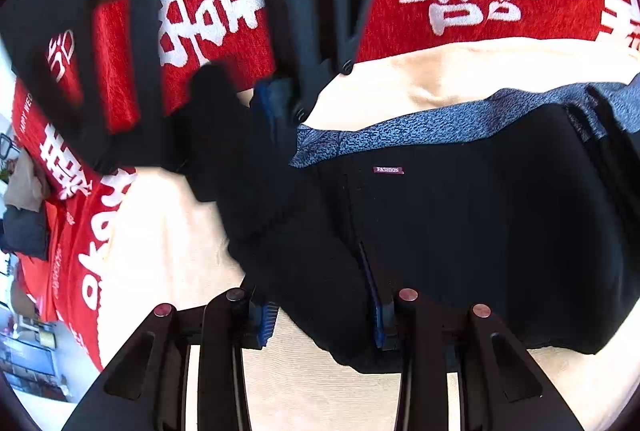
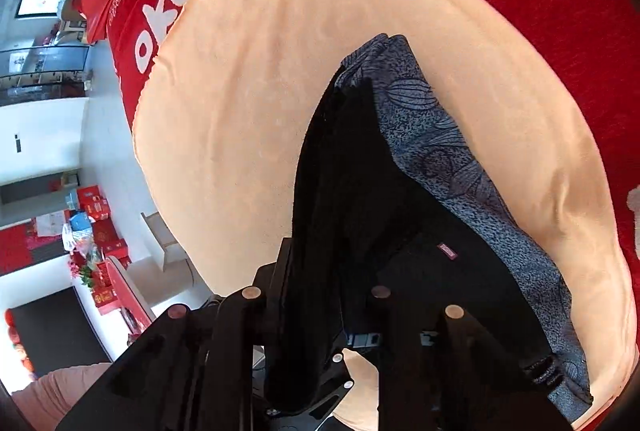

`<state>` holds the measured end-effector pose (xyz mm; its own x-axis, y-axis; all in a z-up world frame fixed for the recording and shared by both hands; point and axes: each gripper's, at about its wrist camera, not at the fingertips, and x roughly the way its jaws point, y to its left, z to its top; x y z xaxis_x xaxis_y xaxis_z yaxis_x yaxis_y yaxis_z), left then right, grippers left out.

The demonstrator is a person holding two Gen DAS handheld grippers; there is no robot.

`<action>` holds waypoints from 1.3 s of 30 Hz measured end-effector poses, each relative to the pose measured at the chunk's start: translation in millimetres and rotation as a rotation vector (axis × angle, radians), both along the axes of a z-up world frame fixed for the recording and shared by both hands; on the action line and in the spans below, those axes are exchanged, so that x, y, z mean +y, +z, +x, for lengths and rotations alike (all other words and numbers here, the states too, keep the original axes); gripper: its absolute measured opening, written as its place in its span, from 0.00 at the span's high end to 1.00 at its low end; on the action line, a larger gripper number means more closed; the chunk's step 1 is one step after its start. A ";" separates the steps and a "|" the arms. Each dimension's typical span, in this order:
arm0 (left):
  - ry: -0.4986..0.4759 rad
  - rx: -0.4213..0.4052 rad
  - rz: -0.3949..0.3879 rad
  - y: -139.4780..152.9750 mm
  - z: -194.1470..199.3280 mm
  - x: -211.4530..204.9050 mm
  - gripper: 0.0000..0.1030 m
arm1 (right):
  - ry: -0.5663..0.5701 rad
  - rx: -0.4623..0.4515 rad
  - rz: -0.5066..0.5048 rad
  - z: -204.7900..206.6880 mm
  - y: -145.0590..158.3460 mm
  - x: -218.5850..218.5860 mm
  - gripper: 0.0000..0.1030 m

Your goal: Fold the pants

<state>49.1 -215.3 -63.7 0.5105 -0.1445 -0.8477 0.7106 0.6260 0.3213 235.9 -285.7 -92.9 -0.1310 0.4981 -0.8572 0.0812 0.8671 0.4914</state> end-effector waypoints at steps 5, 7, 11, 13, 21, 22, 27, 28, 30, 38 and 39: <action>-0.015 0.017 -0.047 23.9 -12.9 -8.9 0.64 | -0.116 -0.085 0.090 -16.6 24.5 -28.3 0.81; -0.015 0.022 -0.069 37.3 -17.8 -13.9 0.64 | -0.150 -0.125 0.120 -28.6 38.0 -42.7 0.81; -0.039 0.026 -0.118 65.7 -34.1 -28.3 0.64 | -0.217 -0.205 0.174 -62.0 68.6 -73.1 0.81; -0.063 0.026 -0.142 81.0 -47.2 -39.5 0.64 | -0.265 -0.242 0.202 -84.4 81.7 -92.6 0.81; -0.213 0.065 -0.207 116.3 -117.6 -108.3 0.64 | -0.526 -0.367 0.264 -216.3 109.2 -203.5 0.81; -0.243 0.072 -0.210 117.0 -129.9 -119.5 0.64 | -0.558 -0.374 0.266 -233.2 108.5 -216.1 0.81; -0.376 0.106 -0.176 102.4 -191.7 -171.8 0.64 | -0.734 -0.363 0.269 -322.9 85.2 -272.3 0.80; -0.397 0.113 -0.165 96.3 -201.9 -180.2 0.64 | -0.767 -0.355 0.267 -339.3 76.7 -283.0 0.80; -0.444 0.116 -0.127 81.8 -229.3 -201.9 0.64 | -0.826 -0.333 0.268 -366.5 55.5 -298.0 0.80; -0.513 0.132 0.023 14.9 -282.8 -239.7 0.63 | -0.945 -0.234 0.293 -418.8 -21.7 -319.6 0.80; -0.520 0.119 0.031 11.5 -285.2 -239.3 0.60 | -0.950 -0.231 0.298 -418.0 -25.1 -319.0 0.79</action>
<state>-236.1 -454.6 -52.3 0.2778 -0.3268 -0.9034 0.9573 0.1728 0.2318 -182.1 -604.8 -118.0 0.5822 0.5065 -0.6360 0.5476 0.3338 0.7672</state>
